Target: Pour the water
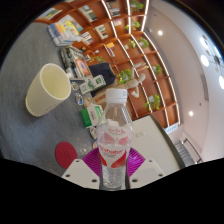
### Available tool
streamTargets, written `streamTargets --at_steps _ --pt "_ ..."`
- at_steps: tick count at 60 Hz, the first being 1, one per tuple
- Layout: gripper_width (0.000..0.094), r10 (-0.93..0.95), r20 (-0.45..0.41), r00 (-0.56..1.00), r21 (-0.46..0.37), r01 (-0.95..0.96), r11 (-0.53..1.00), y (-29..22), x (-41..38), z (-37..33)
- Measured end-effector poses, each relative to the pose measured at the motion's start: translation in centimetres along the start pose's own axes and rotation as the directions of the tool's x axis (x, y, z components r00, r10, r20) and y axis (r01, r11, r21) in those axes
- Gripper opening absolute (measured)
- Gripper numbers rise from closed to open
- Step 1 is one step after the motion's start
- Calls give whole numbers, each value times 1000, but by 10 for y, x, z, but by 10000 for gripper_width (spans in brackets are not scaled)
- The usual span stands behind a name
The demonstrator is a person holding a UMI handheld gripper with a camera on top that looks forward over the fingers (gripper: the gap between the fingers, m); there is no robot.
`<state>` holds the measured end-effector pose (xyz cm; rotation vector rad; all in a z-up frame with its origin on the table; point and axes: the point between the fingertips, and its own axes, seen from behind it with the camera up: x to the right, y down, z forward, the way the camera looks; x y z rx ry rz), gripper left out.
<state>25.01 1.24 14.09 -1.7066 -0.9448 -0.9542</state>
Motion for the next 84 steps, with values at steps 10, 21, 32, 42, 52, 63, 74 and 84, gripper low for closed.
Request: streamTargets --at_steps 10,21,32,42,52,63,74,84 --pt "320 -296 -57 954 -22 295 955 -34 14 -3" --pt "319 -579 -80 811 -66 576 815 -56 11 0" --pt "319 -791 -122 599 -90 787 610 -74 13 9" --pt "323 -856 -160 492 -69 859 507 -92 10 7" --pt "324 -834 -147 532 -71 835 545 -91 9 5" --pt "323 -553 -59 831 -13 553 833 -73 4 -5" --pt "323 44 58 997 24 -45 999 -59 2 -13" --pt "324 501 165 849 40 -513 857 -54 2 -3"
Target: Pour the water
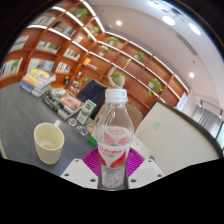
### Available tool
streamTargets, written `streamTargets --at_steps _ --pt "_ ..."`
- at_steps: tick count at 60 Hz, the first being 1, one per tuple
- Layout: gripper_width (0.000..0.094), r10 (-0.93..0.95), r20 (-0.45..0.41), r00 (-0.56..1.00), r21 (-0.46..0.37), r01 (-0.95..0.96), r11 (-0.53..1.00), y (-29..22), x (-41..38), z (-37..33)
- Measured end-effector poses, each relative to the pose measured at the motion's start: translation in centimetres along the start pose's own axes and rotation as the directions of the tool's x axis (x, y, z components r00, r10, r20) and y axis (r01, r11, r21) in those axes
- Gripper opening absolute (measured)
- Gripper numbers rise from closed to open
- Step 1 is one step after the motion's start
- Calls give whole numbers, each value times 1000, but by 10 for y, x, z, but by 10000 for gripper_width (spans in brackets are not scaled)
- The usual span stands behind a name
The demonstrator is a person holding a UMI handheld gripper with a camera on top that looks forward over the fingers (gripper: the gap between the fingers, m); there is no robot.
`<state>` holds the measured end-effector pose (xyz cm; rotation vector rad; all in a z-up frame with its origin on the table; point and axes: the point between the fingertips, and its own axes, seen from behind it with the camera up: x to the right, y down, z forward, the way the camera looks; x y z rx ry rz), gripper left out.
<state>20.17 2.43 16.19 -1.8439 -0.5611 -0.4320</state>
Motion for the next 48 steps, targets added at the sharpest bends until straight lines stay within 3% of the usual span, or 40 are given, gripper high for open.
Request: streamTargets --at_steps 6,16,30,34,42,48 --pt "323 220 56 974 18 -221 975 14 2 8" --pt "322 421 119 899 21 -426 904 39 -10 22" --pt "339 524 129 842 27 -532 847 72 -21 40" --pt "328 520 128 845 73 -531 844 69 -17 38" --pt "329 509 114 853 86 -519 851 69 -18 37" --pt "463 514 120 849 79 -525 848 69 -17 39"
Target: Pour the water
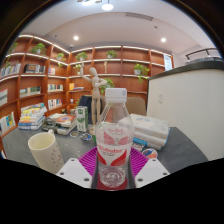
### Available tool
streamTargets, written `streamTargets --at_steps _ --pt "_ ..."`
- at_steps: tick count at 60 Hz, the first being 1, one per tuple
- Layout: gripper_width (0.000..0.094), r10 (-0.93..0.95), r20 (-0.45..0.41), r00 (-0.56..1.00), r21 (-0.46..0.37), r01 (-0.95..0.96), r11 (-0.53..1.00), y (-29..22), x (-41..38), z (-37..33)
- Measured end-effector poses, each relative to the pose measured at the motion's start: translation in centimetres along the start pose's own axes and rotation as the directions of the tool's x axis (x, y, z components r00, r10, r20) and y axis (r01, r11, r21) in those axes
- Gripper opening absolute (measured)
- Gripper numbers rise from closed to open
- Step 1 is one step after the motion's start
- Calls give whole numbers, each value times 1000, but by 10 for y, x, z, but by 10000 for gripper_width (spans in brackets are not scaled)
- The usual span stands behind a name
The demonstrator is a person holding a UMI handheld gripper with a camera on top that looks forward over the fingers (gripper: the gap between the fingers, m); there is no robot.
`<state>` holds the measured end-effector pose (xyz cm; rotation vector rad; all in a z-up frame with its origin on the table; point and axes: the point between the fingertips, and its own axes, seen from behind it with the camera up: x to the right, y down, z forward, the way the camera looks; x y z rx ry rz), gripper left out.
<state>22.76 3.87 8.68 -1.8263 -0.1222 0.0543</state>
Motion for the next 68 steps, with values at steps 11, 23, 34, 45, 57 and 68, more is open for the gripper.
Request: streamTargets --at_steps 11,23,34,45,57,68 --pt "813 -21 -20 1000 -36 21 999 4 4 -21" --pt "883 -1 -52 999 -154 -7 988 22 -14 -77" --pt "891 62 -108 992 -193 -83 978 -11 -33 -119" --pt "892 104 -136 985 -190 -129 973 -50 -45 -138" --pt "887 104 -124 987 -188 -127 974 -72 -56 -150" --pt "888 154 -130 979 -187 -177 966 -72 -62 -150"
